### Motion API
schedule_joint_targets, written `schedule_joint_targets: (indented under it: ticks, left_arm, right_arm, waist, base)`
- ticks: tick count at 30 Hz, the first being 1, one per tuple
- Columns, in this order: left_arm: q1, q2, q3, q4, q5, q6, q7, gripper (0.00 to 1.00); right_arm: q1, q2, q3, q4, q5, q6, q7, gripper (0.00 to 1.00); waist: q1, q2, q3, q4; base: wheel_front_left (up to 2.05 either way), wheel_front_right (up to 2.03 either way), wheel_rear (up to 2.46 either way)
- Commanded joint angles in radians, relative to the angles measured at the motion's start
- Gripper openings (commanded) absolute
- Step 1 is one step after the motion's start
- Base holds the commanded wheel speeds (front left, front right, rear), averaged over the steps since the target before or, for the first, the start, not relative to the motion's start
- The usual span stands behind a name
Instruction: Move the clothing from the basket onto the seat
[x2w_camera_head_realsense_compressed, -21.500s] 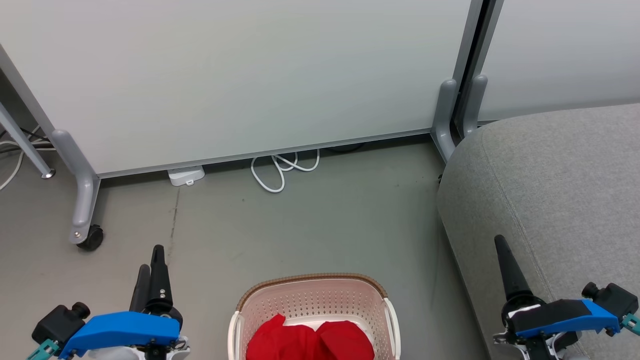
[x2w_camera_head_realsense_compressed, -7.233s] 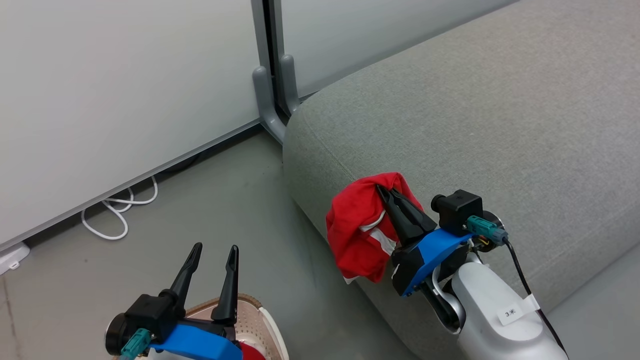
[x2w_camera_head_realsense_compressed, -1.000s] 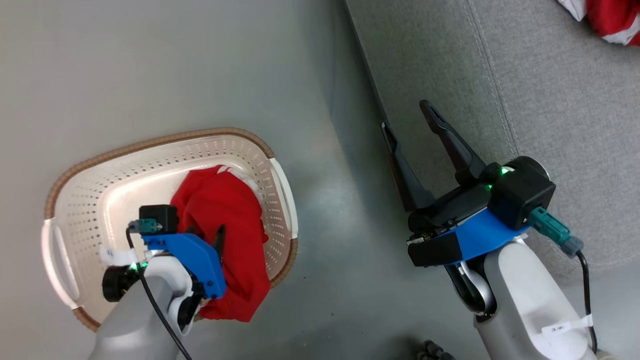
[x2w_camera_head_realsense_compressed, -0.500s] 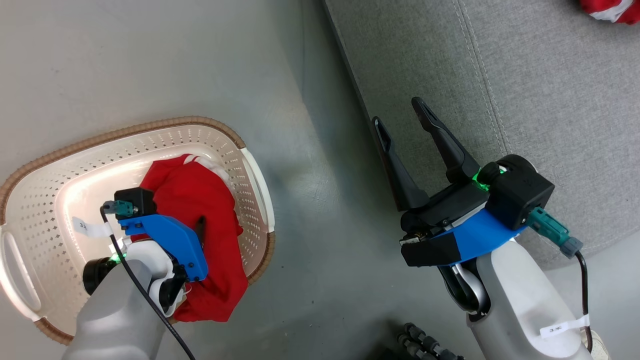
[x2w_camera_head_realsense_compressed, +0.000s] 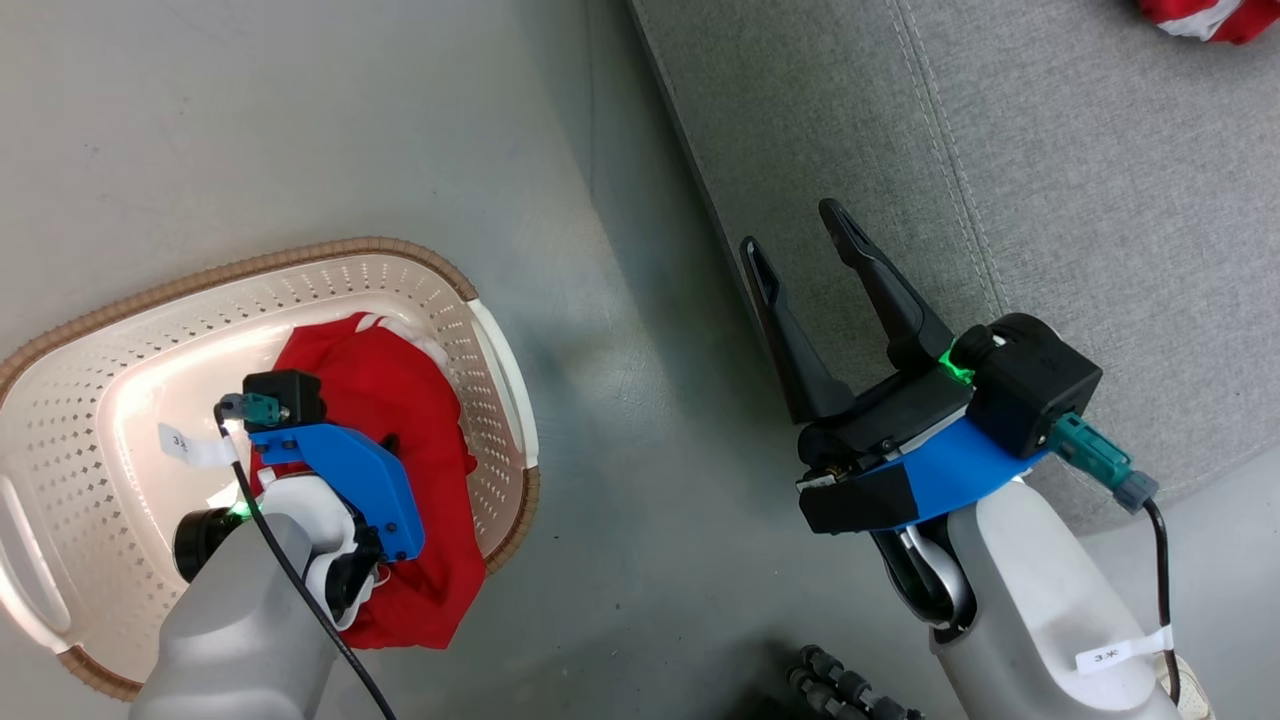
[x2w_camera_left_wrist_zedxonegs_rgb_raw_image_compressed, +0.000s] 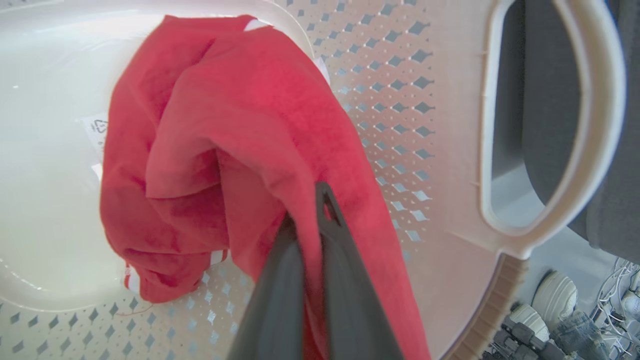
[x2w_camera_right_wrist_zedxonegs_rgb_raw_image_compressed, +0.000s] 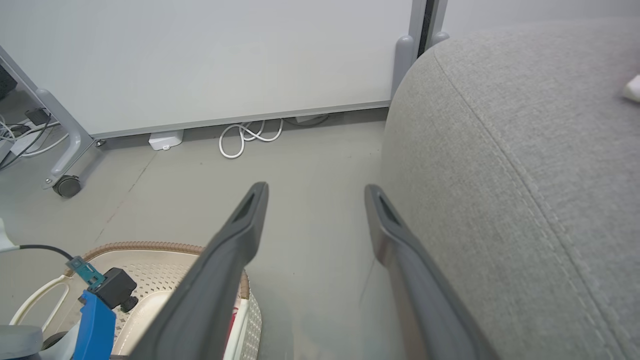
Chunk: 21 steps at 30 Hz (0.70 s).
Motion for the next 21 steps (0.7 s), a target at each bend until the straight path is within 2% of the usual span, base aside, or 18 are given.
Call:
schedule_joint_targets:
  ticks: [1, 14, 21]
  left_arm:
    - [-0.001, 0.007, -0.004, -0.002, 0.006, 0.003, 0.0, 0.0]
    - [-0.021, -0.019, -0.022, 0.015, 0.001, 0.003, -0.003, 0.0]
    - [0.01, -0.054, -0.068, 0.027, 0.017, 0.0, -0.037, 0.0]
  right_arm:
    - [-0.016, 0.001, 0.0, 0.002, 0.003, 0.0, -0.006, 1.0]
    - [-0.021, 0.001, -0.009, 0.027, -0.014, 0.0, -0.009, 1.0]
    - [-0.011, 0.001, -0.011, 0.067, -0.031, 0.0, -0.008, 1.0]
  waist:
    - [-0.0001, 0.0, -0.001, 0.0]
    - [-0.0001, 0.0, -0.032, 0.032]
    - [-0.0001, 0.0, -0.156, 0.087]
  base:
    - [0.0, 0.0, 0.0]
    - [0.0, 0.0, 0.0]
    - [0.0, 0.0, 0.0]
